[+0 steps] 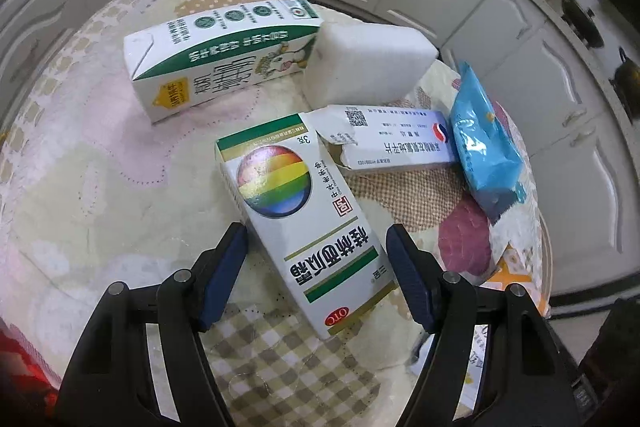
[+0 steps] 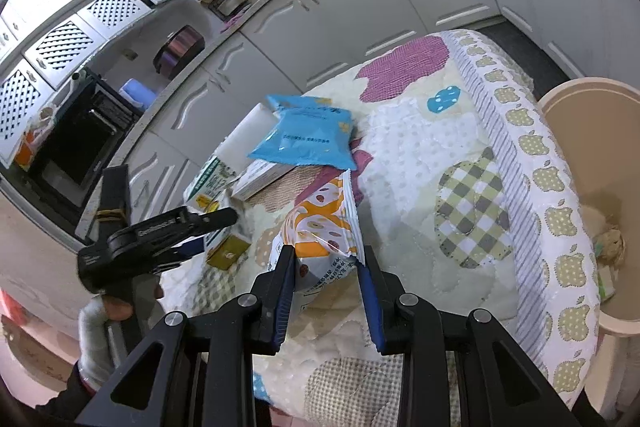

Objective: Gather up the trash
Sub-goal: 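Grasp the rainbow-printed medicine box with the left tool, then carry the medicine box and snack wrapper with both tools over the beige bin, then open both tools and drop the medicine box and wrapper into the bin, then move both open tools from the bin back over the table, then grasp the blue snack packet with the right tool while the left tool grasps the milk carton, then lift and carry the blue packet and milk carton with both tools over the bin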

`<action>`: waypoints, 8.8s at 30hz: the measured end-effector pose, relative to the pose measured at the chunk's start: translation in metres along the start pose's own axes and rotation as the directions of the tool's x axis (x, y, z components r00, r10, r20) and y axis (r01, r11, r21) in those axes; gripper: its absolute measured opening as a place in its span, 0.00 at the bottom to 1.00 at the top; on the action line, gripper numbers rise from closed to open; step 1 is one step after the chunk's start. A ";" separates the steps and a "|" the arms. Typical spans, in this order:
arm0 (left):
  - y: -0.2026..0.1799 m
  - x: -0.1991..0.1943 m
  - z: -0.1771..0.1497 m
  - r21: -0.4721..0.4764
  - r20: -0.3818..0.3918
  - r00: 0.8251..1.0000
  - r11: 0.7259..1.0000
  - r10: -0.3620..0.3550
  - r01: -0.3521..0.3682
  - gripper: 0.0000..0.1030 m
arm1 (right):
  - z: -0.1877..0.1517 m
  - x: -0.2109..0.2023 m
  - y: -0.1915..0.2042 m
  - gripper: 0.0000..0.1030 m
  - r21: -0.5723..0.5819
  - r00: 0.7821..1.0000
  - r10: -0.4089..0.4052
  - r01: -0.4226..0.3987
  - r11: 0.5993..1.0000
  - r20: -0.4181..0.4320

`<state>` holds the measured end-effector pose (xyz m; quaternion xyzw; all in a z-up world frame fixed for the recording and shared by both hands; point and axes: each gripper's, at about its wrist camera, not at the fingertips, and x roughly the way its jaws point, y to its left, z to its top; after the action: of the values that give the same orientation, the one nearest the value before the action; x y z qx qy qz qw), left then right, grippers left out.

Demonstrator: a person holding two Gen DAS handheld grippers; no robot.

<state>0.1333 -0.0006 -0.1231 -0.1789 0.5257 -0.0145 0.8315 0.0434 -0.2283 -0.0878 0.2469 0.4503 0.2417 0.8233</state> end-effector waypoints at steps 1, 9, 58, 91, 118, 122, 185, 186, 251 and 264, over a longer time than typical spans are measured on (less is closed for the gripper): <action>0.001 -0.001 -0.001 0.014 -0.004 1.000 1.000 -0.009 0.009 0.66 | 0.000 -0.001 0.000 0.29 0.000 1.000 0.007 -0.007 1.000 -0.004; 0.012 -0.018 -0.023 0.164 -0.079 0.996 0.985 -0.044 0.057 0.54 | 0.006 -0.008 -0.013 0.30 0.067 1.000 0.004 -0.003 0.998 -0.009; -0.010 -0.047 -0.048 0.303 0.003 0.994 0.948 -0.105 0.099 0.52 | 0.003 0.019 0.039 0.12 -0.089 0.986 -0.165 0.165 0.982 0.016; -0.245 -0.010 -0.064 0.547 -0.068 0.964 0.798 -0.258 0.252 0.52 | 0.026 -0.126 -0.029 0.12 -0.068 0.792 -0.566 0.593 0.802 0.228; -0.357 0.090 -0.083 0.621 -0.169 0.965 0.739 -0.200 0.261 0.53 | 0.038 -0.131 -0.142 0.12 0.038 0.699 -0.708 0.709 0.704 0.101; -0.354 0.093 -0.083 0.615 -0.159 0.968 0.747 -0.195 0.252 0.53 | 0.040 -0.129 -0.151 0.12 0.057 0.697 -0.712 0.710 0.702 0.089; 0.004 -0.064 0.029 0.367 0.139 0.990 0.930 -0.029 -0.025 0.68 | 0.067 0.022 0.067 0.60 -0.209 0.929 -0.366 0.369 0.905 0.057; 0.009 -0.064 0.034 0.373 0.132 0.991 0.928 -0.031 -0.021 0.68 | 0.070 0.027 0.071 0.61 -0.214 0.930 -0.363 0.365 0.906 0.052; -0.007 -0.060 -0.028 0.472 0.069 0.998 0.880 0.012 -0.043 0.37 | 0.020 0.032 0.098 0.34 -0.389 0.933 -0.360 0.335 0.858 0.010; -0.047 -0.067 -0.059 0.524 0.080 0.997 0.851 -0.020 -0.025 0.37 | 0.003 0.002 0.087 0.34 -0.369 0.927 -0.374 0.361 0.856 0.037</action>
<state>0.0595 -0.0469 -0.0730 0.0549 0.4673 -0.1490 0.8697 0.0316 -0.1614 -0.0329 -0.0074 0.4501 0.1649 0.8776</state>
